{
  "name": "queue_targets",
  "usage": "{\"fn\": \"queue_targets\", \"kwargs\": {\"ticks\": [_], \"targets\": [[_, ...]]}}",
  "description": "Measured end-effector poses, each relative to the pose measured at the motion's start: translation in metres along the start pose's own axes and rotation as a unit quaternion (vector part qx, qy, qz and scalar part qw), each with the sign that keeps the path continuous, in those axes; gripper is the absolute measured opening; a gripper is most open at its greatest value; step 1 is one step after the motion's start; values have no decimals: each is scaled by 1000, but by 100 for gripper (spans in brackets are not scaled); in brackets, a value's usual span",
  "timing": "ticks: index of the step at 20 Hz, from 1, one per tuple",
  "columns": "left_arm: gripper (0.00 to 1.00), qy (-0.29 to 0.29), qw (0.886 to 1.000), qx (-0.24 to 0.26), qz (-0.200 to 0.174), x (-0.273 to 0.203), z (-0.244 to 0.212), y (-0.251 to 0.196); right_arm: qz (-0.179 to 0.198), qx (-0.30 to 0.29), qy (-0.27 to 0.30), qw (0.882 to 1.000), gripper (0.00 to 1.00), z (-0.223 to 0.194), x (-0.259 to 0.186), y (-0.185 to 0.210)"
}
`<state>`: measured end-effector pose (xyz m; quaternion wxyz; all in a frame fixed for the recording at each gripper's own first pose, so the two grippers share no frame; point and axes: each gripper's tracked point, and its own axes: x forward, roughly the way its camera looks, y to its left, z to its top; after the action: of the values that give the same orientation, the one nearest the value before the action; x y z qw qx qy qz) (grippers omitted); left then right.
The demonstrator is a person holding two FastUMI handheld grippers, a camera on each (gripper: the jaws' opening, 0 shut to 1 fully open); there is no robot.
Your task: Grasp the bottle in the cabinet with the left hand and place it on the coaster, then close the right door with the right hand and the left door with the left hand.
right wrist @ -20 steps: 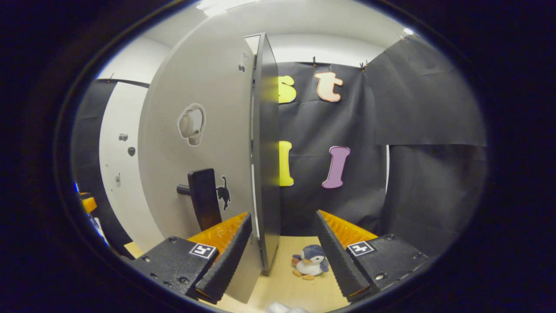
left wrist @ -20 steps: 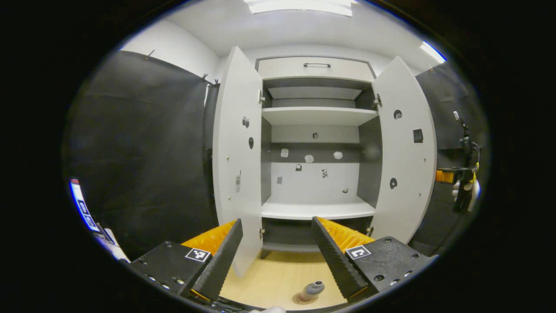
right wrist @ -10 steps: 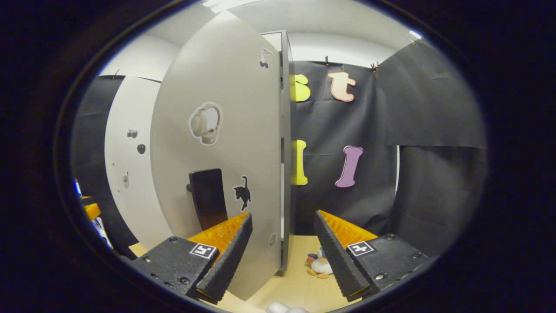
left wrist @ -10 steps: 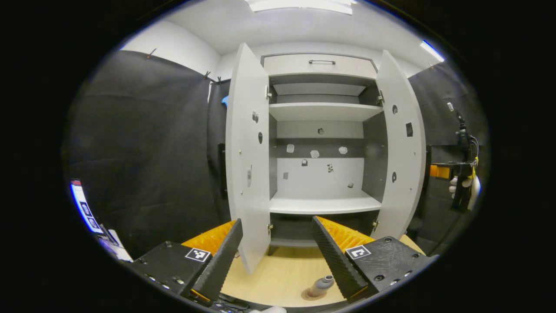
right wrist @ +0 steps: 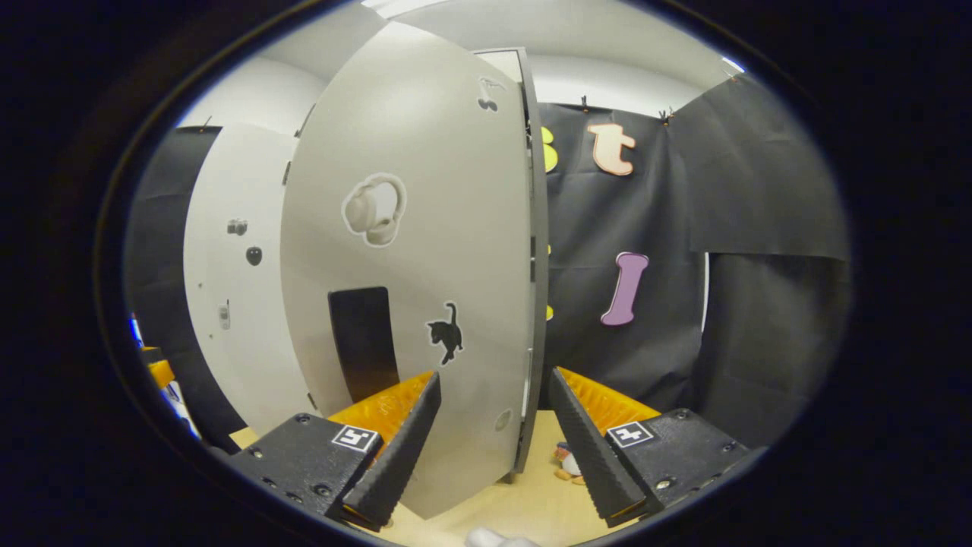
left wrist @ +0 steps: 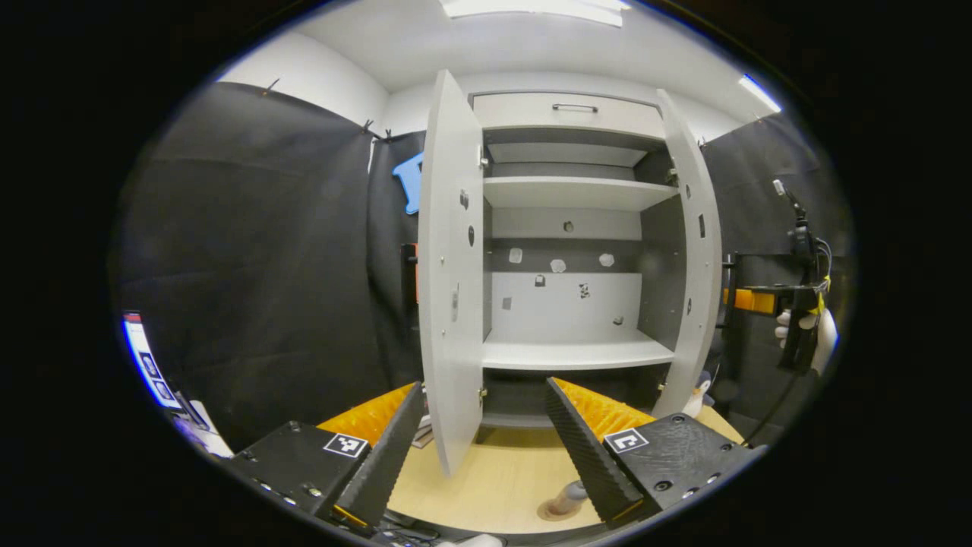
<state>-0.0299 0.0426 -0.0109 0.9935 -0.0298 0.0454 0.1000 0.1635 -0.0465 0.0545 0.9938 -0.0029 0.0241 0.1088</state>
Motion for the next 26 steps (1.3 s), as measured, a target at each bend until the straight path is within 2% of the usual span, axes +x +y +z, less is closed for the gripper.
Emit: {"fn": "queue_targets", "kwargs": {"ticks": [5,6,7,13,20,26], "targets": [[98,-1,1000,-2,-4,2,1,10,28,-2,5,1000,95,-6,1,26],[98,-1,1000,-2,-6,3,1,12,35,-4,7,999,92,-8,-1,33],[98,-1,1000,-1,-7,4,1,14,39,-8,8,999,96,-9,-3,38],[98,-2,1000,5,-15,9,0,29,40,-19,13,999,97,-22,-20,55],[98,-1,1000,25,-12,25,0,68,16,-27,20,999,99,-55,-62,72],[98,-7,998,51,24,56,8,130,-17,-12,30,999,98,-88,-105,87]]}}
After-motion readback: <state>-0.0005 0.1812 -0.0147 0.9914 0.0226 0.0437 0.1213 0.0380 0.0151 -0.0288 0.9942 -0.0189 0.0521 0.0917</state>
